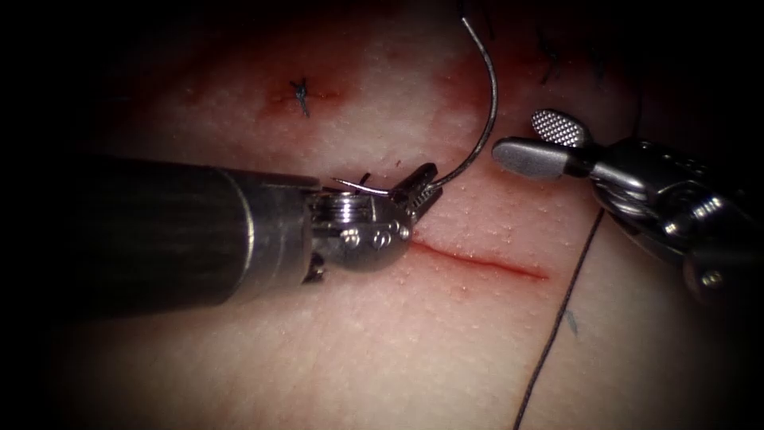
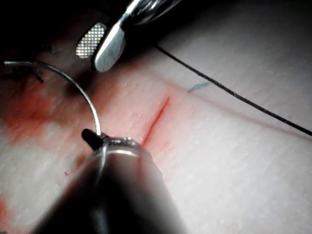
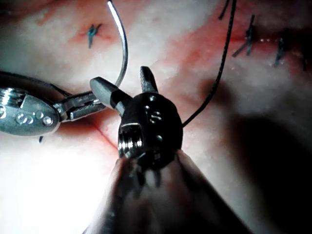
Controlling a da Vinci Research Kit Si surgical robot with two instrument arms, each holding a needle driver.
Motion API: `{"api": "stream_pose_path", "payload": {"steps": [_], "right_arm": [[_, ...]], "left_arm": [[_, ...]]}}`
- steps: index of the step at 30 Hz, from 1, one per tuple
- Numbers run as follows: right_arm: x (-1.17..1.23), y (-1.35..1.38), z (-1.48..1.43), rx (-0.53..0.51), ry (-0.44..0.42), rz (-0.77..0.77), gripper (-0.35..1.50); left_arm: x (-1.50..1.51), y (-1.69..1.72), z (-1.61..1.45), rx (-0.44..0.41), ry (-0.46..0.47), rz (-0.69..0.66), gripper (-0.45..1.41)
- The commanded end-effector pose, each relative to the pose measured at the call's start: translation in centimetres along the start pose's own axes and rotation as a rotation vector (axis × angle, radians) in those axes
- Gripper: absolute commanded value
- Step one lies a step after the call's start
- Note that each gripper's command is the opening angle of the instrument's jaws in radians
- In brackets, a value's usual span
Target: Wound Closure
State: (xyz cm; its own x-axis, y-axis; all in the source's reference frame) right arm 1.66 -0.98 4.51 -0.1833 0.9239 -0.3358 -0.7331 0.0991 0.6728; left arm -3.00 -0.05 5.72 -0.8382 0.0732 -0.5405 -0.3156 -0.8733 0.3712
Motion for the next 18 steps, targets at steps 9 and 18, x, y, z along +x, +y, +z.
{"api": "stream_pose_path", "payload": {"steps": [9, 18], "right_arm": [[0.00, -0.05, 0.16, 0.010, 0.001, 0.008, 1.25], [0.01, -0.12, 0.34, -0.031, -0.002, -0.053, -0.35]], "left_arm": [[0.10, 0.11, -0.03, -0.006, 0.012, 0.023, -0.45], [0.13, 0.12, -0.05, -0.012, 0.024, 0.040, -0.45]]}}
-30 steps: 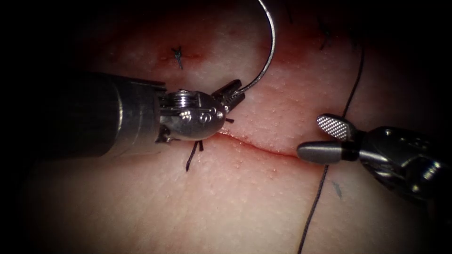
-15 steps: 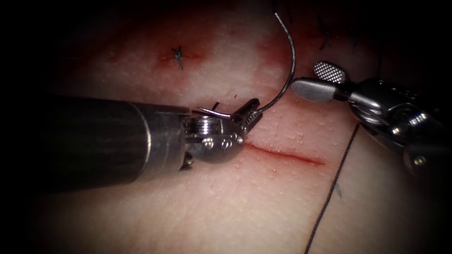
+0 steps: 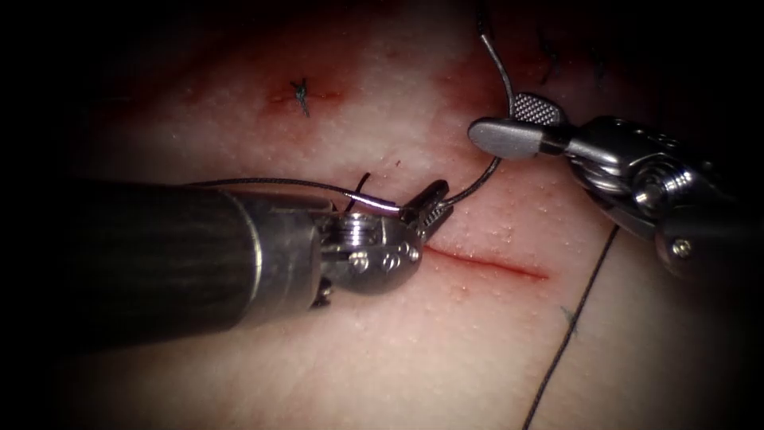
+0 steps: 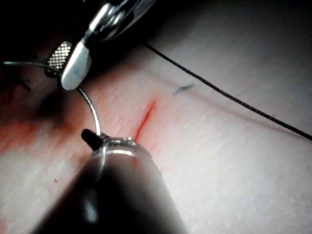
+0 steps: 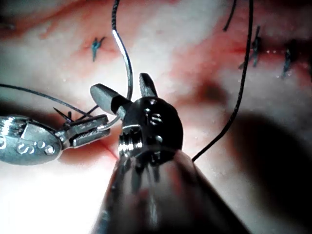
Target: Wound Closure
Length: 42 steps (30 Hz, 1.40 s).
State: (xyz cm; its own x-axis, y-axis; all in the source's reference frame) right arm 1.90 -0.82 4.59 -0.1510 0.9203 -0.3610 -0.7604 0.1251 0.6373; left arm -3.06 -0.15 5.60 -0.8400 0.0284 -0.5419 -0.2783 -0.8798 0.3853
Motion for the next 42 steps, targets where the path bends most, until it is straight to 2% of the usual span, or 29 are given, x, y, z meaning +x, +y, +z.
{"api": "stream_pose_path", "payload": {"steps": [1, 2, 3, 4, 6, 7, 9, 11, 12, 13, 14, 15, 17, 18, 20, 25, 29, 35, 36, 42], "right_arm": [[-0.05, -0.02, 0.07, -0.018, 0.007, -0.028, -0.35], [-0.05, -0.02, 0.07, -0.018, 0.007, -0.028, -0.35], [-0.03, -0.01, 0.04, -0.046, 0.016, -0.090, -0.35], [-0.02, 0.00, 0.03, -0.050, 0.013, -0.113, -0.35], [0.01, 0.04, -0.01, -0.055, 0.021, -0.191, -0.35], [0.02, 0.05, -0.03, -0.052, 0.028, -0.206, -0.35], [0.05, 0.07, -0.07, -0.026, 0.051, -0.221, -0.35], [0.08, 0.09, -0.12, -0.004, 0.064, -0.241, -0.35], [0.09, 0.09, -0.15, 0.020, 0.071, -0.245, -0.35], [0.10, 0.09, -0.18, 0.048, 0.072, -0.245, -0.35], [0.11, 0.09, -0.20, 0.072, 0.068, -0.253, -0.35], [0.11, 0.11, -0.26, 0.144, 0.057, -0.325, -0.35], [0.09, 0.12, -0.30, 0.226, 0.038, -0.385, -0.35], [0.07, 0.14, -0.33, 0.273, 0.035, -0.418, -0.35], [0.07, 0.15, -0.34, 0.307, 0.039, -0.442, -0.35], [0.08, 0.14, -0.34, 0.367, 0.072, -0.499, -0.35], [0.08, 0.11, -0.32, 0.416, 0.082, -0.565, -0.35], [0.06, 0.00, -0.29, 0.474, 0.131, -0.651, -0.35], [0.07, -0.04, -0.29, 0.488, 0.139, -0.679, -0.35], [0.18, -0.16, -0.39, 0.508, 0.201, -0.781, -0.35]], "left_arm": [[0.02, 0.06, 0.06, -0.004, 0.005, 0.000, -0.45], [0.02, 0.06, 0.06, -0.004, 0.005, 0.000, -0.45], [0.03, 0.06, 0.04, -0.006, 0.009, 0.006, -0.45], [0.03, 0.05, 0.04, -0.008, 0.012, 0.005, -0.37], [0.07, 0.03, 0.01, -0.025, 0.046, 0.009, 0.09], [0.08, 0.02, -0.01, -0.030, 0.054, 0.008, 0.15], [0.11, 0.00, -0.04, -0.041, 0.075, 0.007, -0.05], [0.15, -0.02, -0.08, -0.051, 0.091, 0.007, 0.17], [0.17, -0.03, -0.11, -0.054, 0.097, 0.013, 0.51], [0.19, -0.04, -0.13, -0.059, 0.105, -0.017, 0.74], [0.21, -0.06, -0.16, -0.073, 0.110, -0.052, 0.88], [0.24, -0.12, -0.24, -0.126, 0.132, -0.115, 0.94], [0.26, -0.18, -0.30, -0.193, 0.146, -0.163, 0.91], [0.28, -0.27, -0.37, -0.287, 0.148, -0.203, 0.93], [0.30, -0.37, -0.43, -0.389, 0.139, -0.243, 0.99], [0.37, -0.61, -0.47, -0.550, 0.137, -0.366, 1.06], [0.39, -0.73, -0.48, -0.704, 0.213, -0.501, 1.06], [0.37, -0.76, -0.32, -0.853, 0.222, -0.690, 1.06], [0.33, -0.78, -0.22, -0.894, 0.218, -0.737, 1.06], [-0.01, -0.71, 0.18, -0.982, 0.155, -0.893, 1.04]]}}
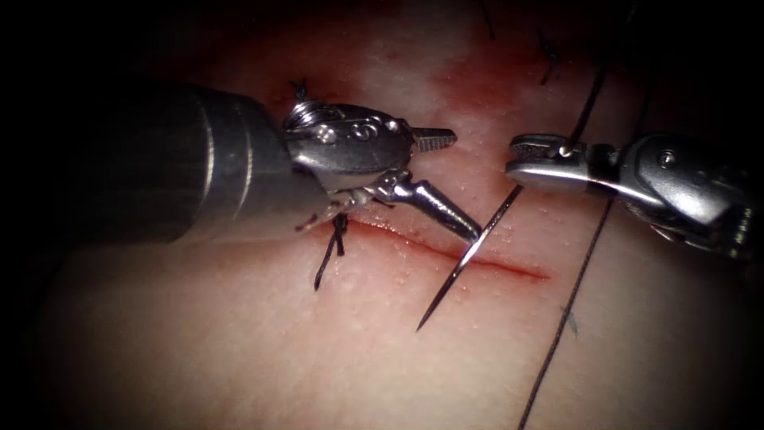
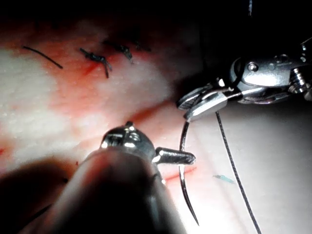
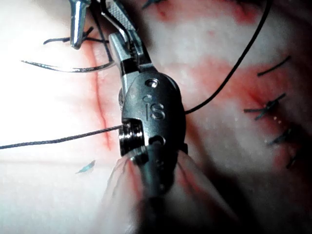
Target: Wound Closure
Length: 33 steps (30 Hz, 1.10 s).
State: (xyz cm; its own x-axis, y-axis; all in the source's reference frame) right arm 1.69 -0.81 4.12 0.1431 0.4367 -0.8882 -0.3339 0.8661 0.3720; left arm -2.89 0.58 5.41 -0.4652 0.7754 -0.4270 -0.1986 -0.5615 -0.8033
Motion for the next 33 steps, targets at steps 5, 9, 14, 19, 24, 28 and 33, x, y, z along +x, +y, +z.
{"api": "stream_pose_path", "payload": {"steps": [5, 9, 14, 19, 24, 28, 33], "right_arm": [[0.00, -0.03, 0.06, -0.008, 0.018, -0.034, -0.35], [0.00, -0.04, 0.10, -0.012, 0.019, -0.065, -0.35], [0.01, -0.08, 0.13, -0.016, 0.023, -0.089, -0.35], [0.03, -0.12, 0.15, -0.017, 0.028, -0.105, -0.35], [0.07, -0.13, 0.14, -0.029, 0.045, -0.113, -0.35], [0.12, -0.15, 0.14, -0.033, 0.056, -0.115, -0.35], [0.12, -0.18, 0.16, -0.034, 0.057, -0.122, -0.35]], "left_arm": [[-0.24, -0.12, 0.16, -0.045, -0.033, -0.082, 1.04], [-0.31, -0.03, 0.19, -0.175, -0.076, -0.206, 1.04], [-0.22, 0.05, 0.20, -0.244, -0.036, -0.275, 1.10], [-0.16, 0.08, 0.25, -0.248, -0.023, -0.336, 1.13], [-0.25, 0.07, 0.33, -0.234, -0.025, -0.354, 1.13], [-0.34, 0.04, 0.38, -0.228, -0.037, -0.413, 1.13], [-0.36, 0.07, 0.38, -0.235, -0.052, -0.491, 0.94]]}}
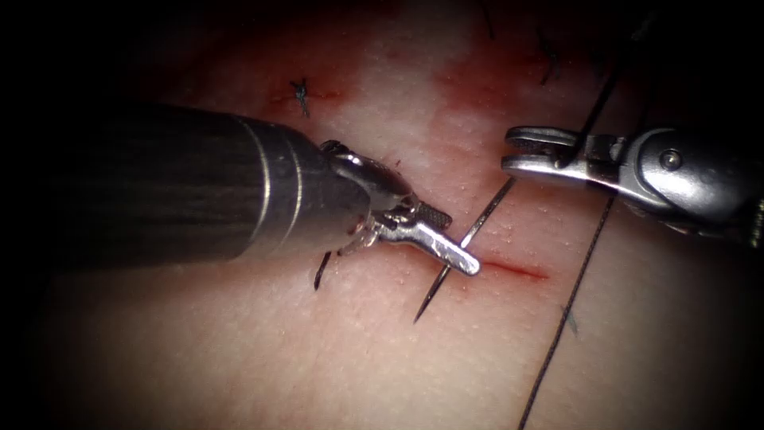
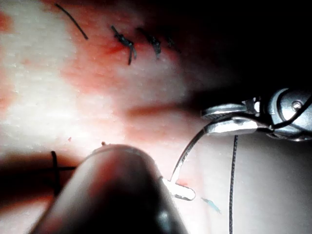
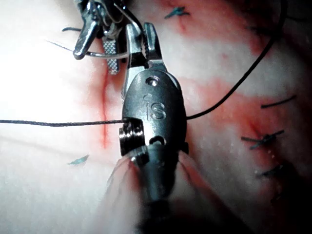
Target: Wound Closure
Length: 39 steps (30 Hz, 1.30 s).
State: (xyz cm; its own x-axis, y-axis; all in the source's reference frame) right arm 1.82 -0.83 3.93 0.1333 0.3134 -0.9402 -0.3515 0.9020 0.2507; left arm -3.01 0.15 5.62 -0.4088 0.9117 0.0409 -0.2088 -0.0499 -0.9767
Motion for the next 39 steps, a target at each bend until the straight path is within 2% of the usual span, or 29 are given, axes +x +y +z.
{"api": "stream_pose_path", "payload": {"steps": [1, 2, 3, 4, 6, 11, 14, 15, 18, 20, 22, 27, 39], "right_arm": [[-0.06, -0.06, 0.09, 0.003, 0.002, 0.000, -0.35], [-0.06, -0.06, 0.10, 0.003, 0.002, 0.000, -0.35], [-0.06, -0.07, 0.10, 0.003, 0.002, 0.000, -0.35], [-0.05, -0.07, 0.11, 0.003, 0.003, 0.000, -0.35], [-0.05, -0.08, 0.12, 0.004, 0.004, 0.000, -0.35], [-0.05, -0.08, 0.13, 0.007, 0.010, 0.000, -0.35], [-0.06, -0.09, 0.13, 0.001, 0.000, 0.100, -0.35], [-0.06, -0.09, 0.14, -0.022, -0.015, 0.141, 0.02], [-0.08, -0.09, 0.16, -0.060, -0.034, 0.187, 0.57], [-0.09, -0.11, 0.19, -0.087, -0.042, 0.215, 0.84], [-0.11, -0.13, 0.22, -0.113, -0.052, 0.237, 0.98], [-0.12, -0.15, 0.24, -0.155, -0.108, 0.251, 1.03], [-0.13, -0.12, 0.21, -0.256, -0.171, 0.277, 0.71]], "left_arm": [[0.02, -0.03, 0.04, 0.001, 0.000, 0.004, 0.79], [0.02, -0.03, 0.03, -0.007, -0.008, -0.001, 0.27], [0.02, -0.02, 0.02, -0.019, -0.016, -0.006, -0.15], [0.02, -0.02, 0.02, -0.028, -0.025, -0.004, -0.45], [0.03, -0.02, 0.02, -0.036, -0.030, -0.005, -0.45], [0.09, -0.02, -0.05, -0.138, 0.003, -0.019, -0.45], [0.12, -0.02, -0.08, -0.121, 0.029, -0.021, -0.45], [0.14, -0.01, -0.10, -0.107, 0.050, -0.025, -0.45], [0.14, 0.00, -0.14, -0.107, 0.083, -0.028, -0.45], [0.14, 0.00, -0.15, -0.107, 0.096, -0.029, -0.45], [0.14, 0.00, -0.15, -0.101, 0.104, -0.030, -0.45], [0.11, 0.01, -0.15, -0.090, 0.114, -0.020, -0.45], [0.05, 0.07, -0.09, -0.061, 0.143, 0.013, -0.45]]}}
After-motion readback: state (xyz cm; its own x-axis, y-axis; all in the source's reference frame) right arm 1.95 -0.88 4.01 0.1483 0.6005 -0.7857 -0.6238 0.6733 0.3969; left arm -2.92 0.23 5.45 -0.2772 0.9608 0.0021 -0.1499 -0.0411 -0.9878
